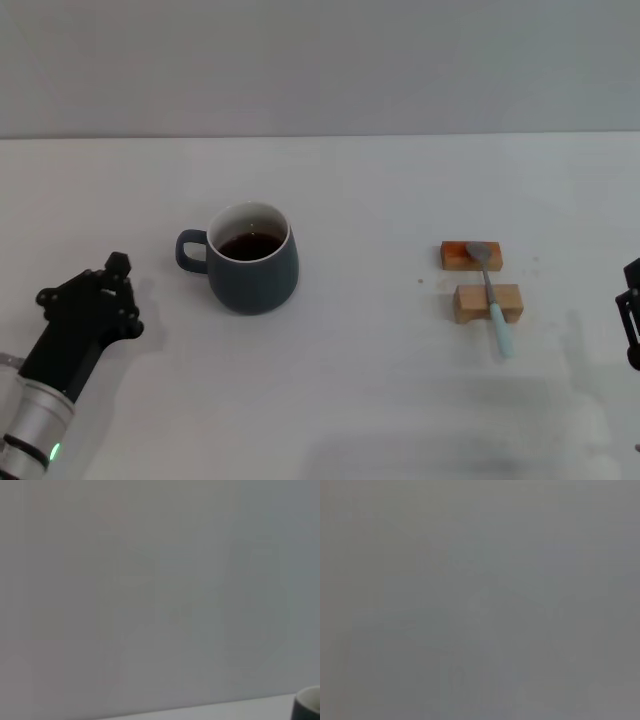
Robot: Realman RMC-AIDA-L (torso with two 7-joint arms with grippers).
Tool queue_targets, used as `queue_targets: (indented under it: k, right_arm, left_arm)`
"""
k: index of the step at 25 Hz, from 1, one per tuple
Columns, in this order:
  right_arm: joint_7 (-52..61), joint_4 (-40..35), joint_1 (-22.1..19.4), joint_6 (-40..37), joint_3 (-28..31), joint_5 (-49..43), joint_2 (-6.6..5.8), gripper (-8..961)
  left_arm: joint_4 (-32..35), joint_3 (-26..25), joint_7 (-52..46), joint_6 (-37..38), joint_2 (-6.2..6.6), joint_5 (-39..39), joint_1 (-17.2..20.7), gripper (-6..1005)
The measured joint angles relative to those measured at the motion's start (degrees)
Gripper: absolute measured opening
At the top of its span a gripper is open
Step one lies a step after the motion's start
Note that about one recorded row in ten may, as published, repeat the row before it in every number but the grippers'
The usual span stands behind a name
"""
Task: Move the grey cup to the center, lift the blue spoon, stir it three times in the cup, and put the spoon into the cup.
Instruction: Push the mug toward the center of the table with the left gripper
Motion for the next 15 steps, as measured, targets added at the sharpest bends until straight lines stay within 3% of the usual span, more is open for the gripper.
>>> queue_targets:
  k: [15]
  right_arm:
    - [0.05, 0.72, 0.2, 0.05, -0.71, 0.01, -0.06, 695]
  left_arm:
    - [-0.77, 4.92, -2.27, -0.44, -0.18, 0.1, -3.51, -2]
